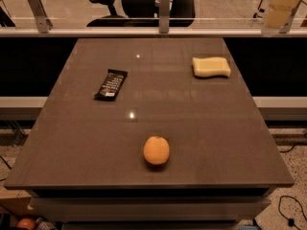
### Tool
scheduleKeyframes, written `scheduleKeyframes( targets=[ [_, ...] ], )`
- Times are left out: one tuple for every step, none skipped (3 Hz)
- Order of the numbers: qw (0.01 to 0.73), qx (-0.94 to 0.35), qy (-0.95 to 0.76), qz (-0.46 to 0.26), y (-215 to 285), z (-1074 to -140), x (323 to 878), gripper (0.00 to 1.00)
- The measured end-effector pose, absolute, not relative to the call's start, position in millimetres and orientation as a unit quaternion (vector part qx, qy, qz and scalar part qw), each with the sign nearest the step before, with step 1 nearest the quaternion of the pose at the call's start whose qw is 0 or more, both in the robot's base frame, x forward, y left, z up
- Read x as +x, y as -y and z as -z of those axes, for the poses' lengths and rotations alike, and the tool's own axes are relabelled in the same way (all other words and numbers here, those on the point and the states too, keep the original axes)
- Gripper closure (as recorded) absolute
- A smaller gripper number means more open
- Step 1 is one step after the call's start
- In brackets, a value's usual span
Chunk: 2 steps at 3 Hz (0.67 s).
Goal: Move sponge near rxbar chocolate
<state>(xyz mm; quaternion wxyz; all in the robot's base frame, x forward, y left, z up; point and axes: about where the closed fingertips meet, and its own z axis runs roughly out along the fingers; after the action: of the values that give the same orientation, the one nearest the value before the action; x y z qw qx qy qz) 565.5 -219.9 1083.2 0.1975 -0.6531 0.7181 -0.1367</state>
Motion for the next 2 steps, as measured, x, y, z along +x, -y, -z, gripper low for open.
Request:
scheduleKeyframes(
  targets=[
    [0.216, -0.654, -0.711, 0.139, 219, -1091, 587, 0.00],
    [0.221, -0.654, -0.710, 0.138, 220, -1089, 606, 0.00]
  ],
)
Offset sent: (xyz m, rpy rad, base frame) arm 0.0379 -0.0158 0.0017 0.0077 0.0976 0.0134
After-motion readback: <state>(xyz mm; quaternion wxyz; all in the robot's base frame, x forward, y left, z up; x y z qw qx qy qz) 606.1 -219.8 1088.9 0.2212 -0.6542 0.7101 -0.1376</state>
